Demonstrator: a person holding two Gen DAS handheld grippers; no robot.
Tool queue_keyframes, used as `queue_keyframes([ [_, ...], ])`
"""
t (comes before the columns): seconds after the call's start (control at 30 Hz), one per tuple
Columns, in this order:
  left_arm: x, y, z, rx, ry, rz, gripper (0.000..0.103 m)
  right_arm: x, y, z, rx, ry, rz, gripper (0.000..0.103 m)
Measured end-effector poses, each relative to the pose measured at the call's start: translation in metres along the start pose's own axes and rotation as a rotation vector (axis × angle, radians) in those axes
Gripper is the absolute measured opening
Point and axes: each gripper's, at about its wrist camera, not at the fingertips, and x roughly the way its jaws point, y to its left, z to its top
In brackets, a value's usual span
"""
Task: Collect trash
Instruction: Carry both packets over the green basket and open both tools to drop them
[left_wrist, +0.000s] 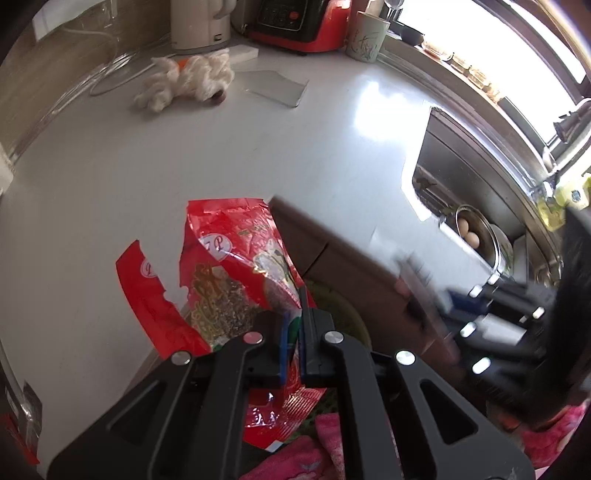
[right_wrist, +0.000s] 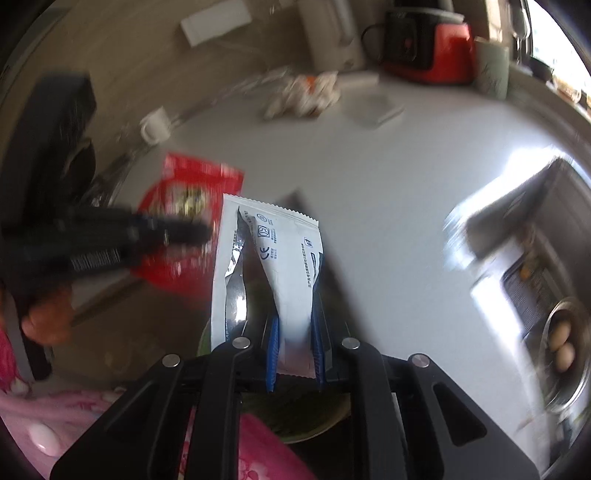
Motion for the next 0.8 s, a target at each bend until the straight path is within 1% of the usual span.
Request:
queue_keyframes([
  [0.1,-0.005,0.013,-0.013,0.012,0.007,-0.008,0.004,0.030,0.016,-0.024,0.025,0.048,0.001,0.016],
  [0.27,-0.011,0.027,-0.030,0.040,0.014,-0.022,0.004,0.083,0.030,-0.049,0.047,0.118,-0.024,0.016],
  [0.37,-0.013,0.033,-0.037,0.051,0.016,-0.033,0.004,0.117,0.035,-0.064,0.043,0.159,-0.056,0.016],
  [0.43,-0.014,0.035,-0.042,0.063,0.016,-0.035,0.004,0.132,0.037,-0.069,0.036,0.184,-0.087,0.017],
  [0.47,-0.014,0.036,-0.044,0.070,0.015,-0.036,0.004,0.138,0.038,-0.071,0.038,0.192,-0.090,0.019],
  [0.5,-0.014,0.036,-0.045,0.078,0.016,-0.038,0.004,0.143,0.039,-0.073,0.045,0.201,-0.103,0.025],
  [0.53,-0.014,0.036,-0.046,0.084,0.017,-0.040,0.004,0.146,0.039,-0.074,0.048,0.208,-0.115,0.033],
  [0.57,-0.013,0.036,-0.047,0.089,0.018,-0.042,0.004,0.148,0.040,-0.074,0.049,0.213,-0.126,0.037],
  [0.6,-0.013,0.036,-0.048,0.094,0.021,-0.044,0.004,0.147,0.041,-0.074,0.051,0.208,-0.141,0.037],
  [0.67,-0.011,0.037,-0.050,0.102,0.028,-0.050,0.004,0.141,0.044,-0.072,0.056,0.198,-0.147,0.043],
  [0.73,-0.008,0.038,-0.051,0.104,0.039,-0.064,0.004,0.131,0.046,-0.070,0.064,0.187,-0.159,0.055],
  [0.8,-0.006,0.038,-0.051,0.108,0.040,-0.074,0.004,0.119,0.049,-0.067,0.068,0.166,-0.168,0.056],
])
